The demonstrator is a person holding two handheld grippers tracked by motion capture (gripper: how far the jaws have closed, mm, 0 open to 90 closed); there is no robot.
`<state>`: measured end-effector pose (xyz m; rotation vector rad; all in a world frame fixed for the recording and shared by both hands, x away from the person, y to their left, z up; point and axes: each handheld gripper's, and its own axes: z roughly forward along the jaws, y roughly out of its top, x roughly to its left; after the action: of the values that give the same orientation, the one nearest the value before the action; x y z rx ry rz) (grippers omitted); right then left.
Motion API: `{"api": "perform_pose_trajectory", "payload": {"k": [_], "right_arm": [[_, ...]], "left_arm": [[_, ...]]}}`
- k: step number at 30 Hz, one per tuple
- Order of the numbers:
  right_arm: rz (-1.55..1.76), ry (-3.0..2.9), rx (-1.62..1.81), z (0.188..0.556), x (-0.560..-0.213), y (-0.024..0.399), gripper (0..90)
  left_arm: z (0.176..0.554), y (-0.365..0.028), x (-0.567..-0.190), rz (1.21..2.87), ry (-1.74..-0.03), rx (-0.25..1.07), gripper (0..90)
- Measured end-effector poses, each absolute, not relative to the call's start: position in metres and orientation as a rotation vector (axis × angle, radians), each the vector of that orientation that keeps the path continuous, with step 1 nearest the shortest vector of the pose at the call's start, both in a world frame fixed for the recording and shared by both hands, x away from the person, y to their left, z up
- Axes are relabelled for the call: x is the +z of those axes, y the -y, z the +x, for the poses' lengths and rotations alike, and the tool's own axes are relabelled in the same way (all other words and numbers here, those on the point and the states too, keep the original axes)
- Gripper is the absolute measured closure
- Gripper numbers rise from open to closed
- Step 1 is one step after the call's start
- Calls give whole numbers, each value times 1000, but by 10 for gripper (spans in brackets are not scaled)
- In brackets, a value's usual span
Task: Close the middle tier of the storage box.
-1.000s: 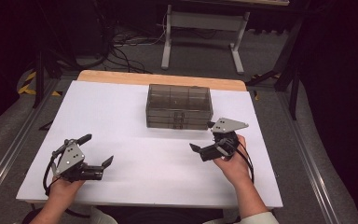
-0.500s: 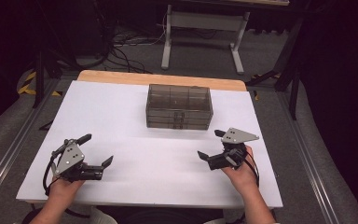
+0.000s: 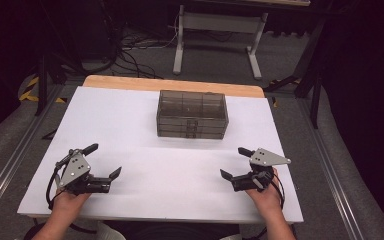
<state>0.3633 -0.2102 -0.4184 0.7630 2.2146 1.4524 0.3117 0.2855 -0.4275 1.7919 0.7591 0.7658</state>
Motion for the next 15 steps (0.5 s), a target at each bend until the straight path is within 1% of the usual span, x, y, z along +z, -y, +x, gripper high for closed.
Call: {"api": "perform_pose_trajectory", "payload": {"k": [15], "right_arm": [[815,-2206,1446,348,-443,228,4]], "left_arm": [[313,-285,-428,1804,-754,765,2]]}}
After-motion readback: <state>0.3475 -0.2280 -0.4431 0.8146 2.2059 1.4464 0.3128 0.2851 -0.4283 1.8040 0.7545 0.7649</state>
